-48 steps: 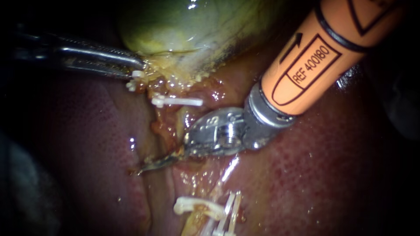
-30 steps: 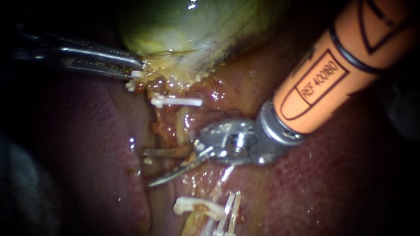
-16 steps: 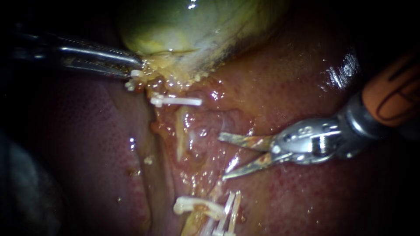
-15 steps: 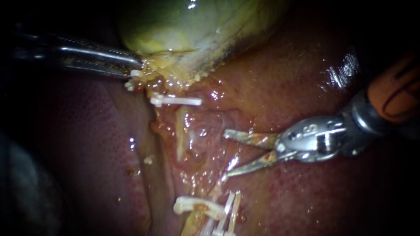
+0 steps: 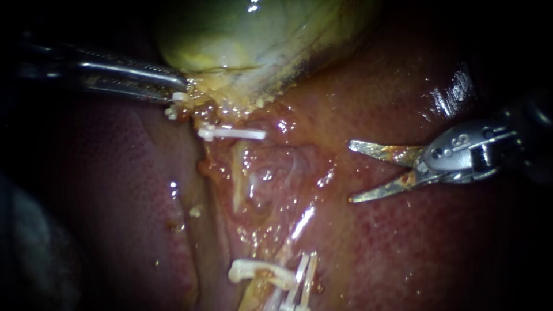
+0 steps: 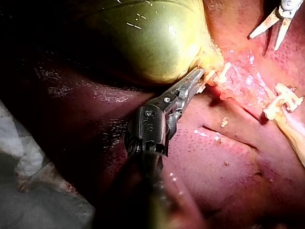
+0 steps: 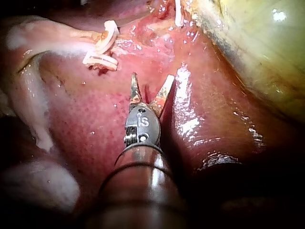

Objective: Go back from the cut right tube

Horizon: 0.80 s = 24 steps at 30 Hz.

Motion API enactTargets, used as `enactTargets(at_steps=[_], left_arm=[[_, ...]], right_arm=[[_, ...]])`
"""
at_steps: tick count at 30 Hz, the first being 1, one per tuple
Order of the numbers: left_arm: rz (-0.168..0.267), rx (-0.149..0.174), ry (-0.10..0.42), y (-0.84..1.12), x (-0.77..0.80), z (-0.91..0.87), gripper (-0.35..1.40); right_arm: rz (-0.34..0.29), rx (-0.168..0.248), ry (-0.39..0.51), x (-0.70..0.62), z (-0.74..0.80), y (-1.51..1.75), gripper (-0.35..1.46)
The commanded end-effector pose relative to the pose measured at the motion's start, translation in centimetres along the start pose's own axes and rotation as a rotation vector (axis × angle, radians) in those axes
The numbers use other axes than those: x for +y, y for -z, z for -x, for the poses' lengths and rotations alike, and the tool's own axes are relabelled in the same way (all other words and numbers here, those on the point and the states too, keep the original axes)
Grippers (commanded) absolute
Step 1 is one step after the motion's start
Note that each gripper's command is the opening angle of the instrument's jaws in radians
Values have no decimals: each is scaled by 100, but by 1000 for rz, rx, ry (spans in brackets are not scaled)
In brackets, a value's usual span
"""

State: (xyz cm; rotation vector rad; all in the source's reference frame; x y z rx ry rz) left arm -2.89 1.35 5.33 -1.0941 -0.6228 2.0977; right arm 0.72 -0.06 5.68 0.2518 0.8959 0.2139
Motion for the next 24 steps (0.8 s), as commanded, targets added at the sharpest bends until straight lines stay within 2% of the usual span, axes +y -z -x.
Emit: enactTargets(at_steps=[1, 10, 14, 21, 24], left_arm=[[-5, 1, -2, -4, 0, 2, -35], [6, 1, -16, -48, -12, 23, -35], [12, -11, -29, -60, -15, 34, -35], [12, -14, -30, -60, -16, 35, -35], [15, -14, -30, -56, -16, 35, -35]], right_arm=[[-5, 2, 0, -1, 0, -1, 143], [-11, 4, 0, 0, 1, -2, 143], [-11, 4, 0, 0, 1, -2, 143], [-13, 5, 0, 0, 1, -2, 143], [-33, 11, 0, 0, 0, -2, 143]])
